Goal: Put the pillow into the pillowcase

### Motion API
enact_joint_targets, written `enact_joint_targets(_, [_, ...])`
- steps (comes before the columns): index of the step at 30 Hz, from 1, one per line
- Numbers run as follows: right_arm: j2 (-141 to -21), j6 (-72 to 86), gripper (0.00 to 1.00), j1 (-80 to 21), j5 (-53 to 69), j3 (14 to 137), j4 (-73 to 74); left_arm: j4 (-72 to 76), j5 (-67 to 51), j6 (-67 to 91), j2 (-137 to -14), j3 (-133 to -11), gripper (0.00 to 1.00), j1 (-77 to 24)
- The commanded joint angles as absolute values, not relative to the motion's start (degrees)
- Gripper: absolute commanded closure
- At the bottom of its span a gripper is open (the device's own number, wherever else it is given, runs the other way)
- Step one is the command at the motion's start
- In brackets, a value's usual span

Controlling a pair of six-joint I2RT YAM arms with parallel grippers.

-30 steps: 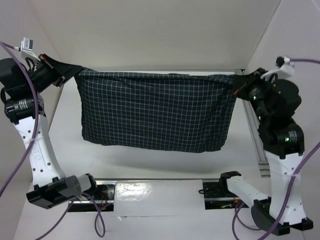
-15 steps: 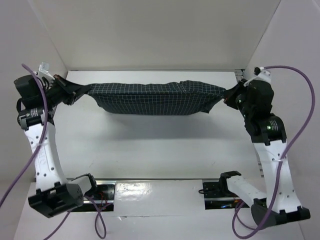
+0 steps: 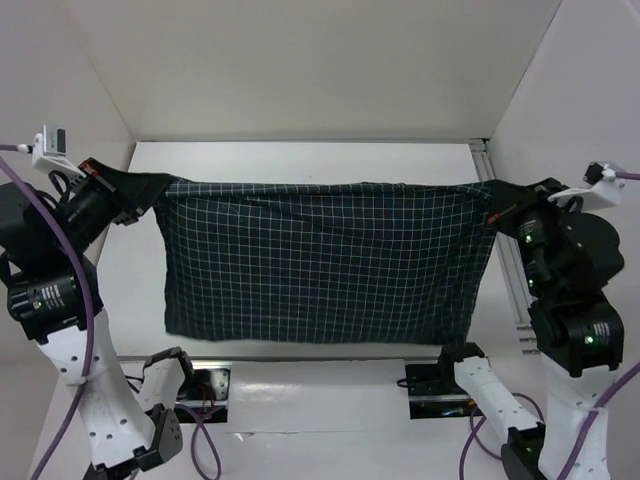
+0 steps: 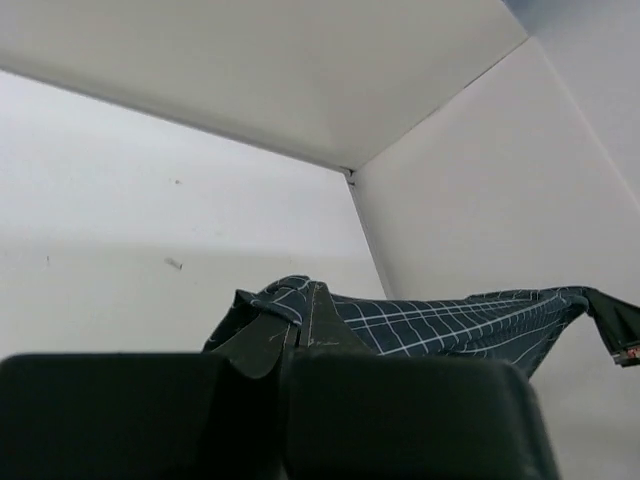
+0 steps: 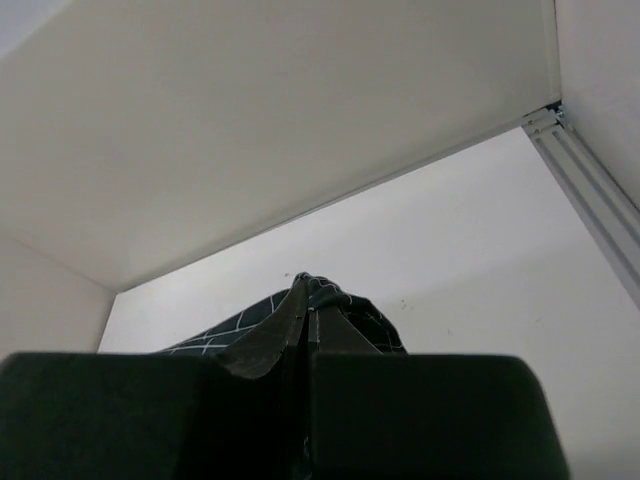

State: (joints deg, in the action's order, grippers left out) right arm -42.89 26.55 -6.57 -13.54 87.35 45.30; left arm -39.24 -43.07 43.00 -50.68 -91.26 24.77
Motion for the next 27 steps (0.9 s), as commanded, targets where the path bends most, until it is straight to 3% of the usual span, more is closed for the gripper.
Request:
enact_joint_targets(1, [-46.4, 22.0, 1.0, -3.9, -28.7, 81.7, 37.7, -33.4, -32.5, 39.1, -55.4, -86.3, 1.0, 27.6])
enact_joint_targets(7, [-59.5, 23.1, 1.0, -3.9, -25.7, 65.8, 22.1, -20.1, -29.0, 41.3, -63.3, -72.2, 1.0, 21.7])
enact_joint_targets(8, [-62.4, 24.3, 1.0, -3.9, -25.7, 65.7, 20.9, -18.6, -29.0, 40.5, -68.2, -71.6, 0.94, 20.4])
enact_joint_targets(9, [-65.2, 25.4, 0.96, -3.9, -25.1, 65.7, 20.9, -18.6, -26.2, 39.9, -70.6, -71.6, 0.81, 17.5])
enact_joint_targets(10, [-70.7, 26.4, 0.72, -3.9, -22.4, 66.8, 20.9, -19.4, -24.0, 39.3, -72.9, -72.2, 0.61, 16.4])
enact_joint_targets(11, [-73.0, 27.9, 0.22, -3.9, -21.9, 67.9, 22.7, -22.2, -18.4, 38.5, -76.4, -72.9, 0.48, 15.1])
enact_joint_targets(12, [-75.7, 29.3, 0.11, -3.9, -21.4, 70.0, 23.7, -23.8, -16.1, 38.0, -77.6, -74.4, 0.38, 13.2])
enact_joint_targets(13, [-75.8, 29.4, 0.02, -5.3, -21.4, 70.6, 24.5, -25.7, -14.9, 36.8, -78.1, -75.4, 0.34, 12.7])
enact_joint_targets(18, [-69.4, 28.6, 0.0, -6.0, -22.9, 69.4, 27.1, -28.5, -11.9, 34.2, -72.7, -77.4, 0.19, 9.1])
enact_joint_targets(27, [-58.1, 26.5, 0.0, -5.5, -30.1, 68.7, 34.7, -30.6, -12.5, 32.5, -54.0, -72.1, 0.16, 3.2])
